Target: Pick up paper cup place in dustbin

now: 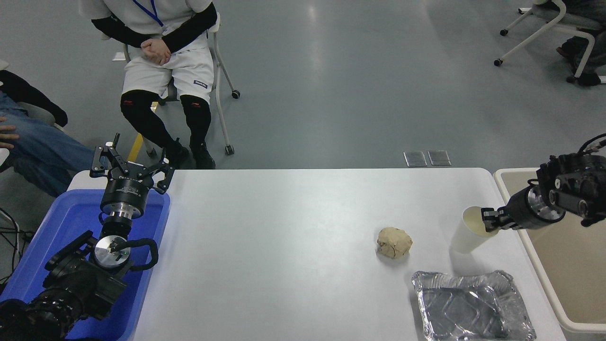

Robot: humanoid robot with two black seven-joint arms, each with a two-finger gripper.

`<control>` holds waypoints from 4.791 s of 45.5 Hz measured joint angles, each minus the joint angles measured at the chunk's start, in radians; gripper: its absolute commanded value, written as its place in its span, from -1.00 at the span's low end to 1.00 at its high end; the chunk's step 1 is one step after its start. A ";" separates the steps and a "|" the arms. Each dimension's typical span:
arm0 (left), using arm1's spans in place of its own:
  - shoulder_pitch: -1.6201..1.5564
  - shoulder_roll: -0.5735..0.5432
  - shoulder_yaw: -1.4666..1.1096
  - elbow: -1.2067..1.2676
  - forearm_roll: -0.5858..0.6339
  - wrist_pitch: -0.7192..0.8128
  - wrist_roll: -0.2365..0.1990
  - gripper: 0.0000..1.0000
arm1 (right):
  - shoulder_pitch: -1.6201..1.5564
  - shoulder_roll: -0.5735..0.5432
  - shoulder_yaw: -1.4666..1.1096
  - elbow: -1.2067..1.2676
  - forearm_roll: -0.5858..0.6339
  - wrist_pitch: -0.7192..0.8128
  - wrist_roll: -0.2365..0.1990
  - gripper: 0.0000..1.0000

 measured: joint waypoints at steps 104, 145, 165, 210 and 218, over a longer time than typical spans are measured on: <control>0.000 0.001 -0.001 0.000 -0.001 0.001 0.000 0.98 | 0.775 -0.294 -0.237 0.156 -0.231 0.201 -0.006 -1.00; 0.000 0.001 -0.001 0.000 -0.003 0.002 -0.002 0.98 | -0.114 -0.654 0.499 -0.087 0.000 -0.104 -0.006 -1.00; 0.000 0.001 -0.001 0.000 -0.003 0.003 -0.002 0.98 | -0.518 -0.476 0.742 -0.314 0.275 -0.311 -0.007 -1.00; 0.000 0.001 -0.001 0.000 -0.004 0.003 -0.002 0.98 | -0.837 -0.107 0.934 -0.531 0.462 -0.695 -0.071 -1.00; 0.000 0.001 -0.001 0.000 -0.003 0.003 -0.002 0.98 | -0.841 -0.086 0.953 -0.533 0.467 -0.739 -0.101 -1.00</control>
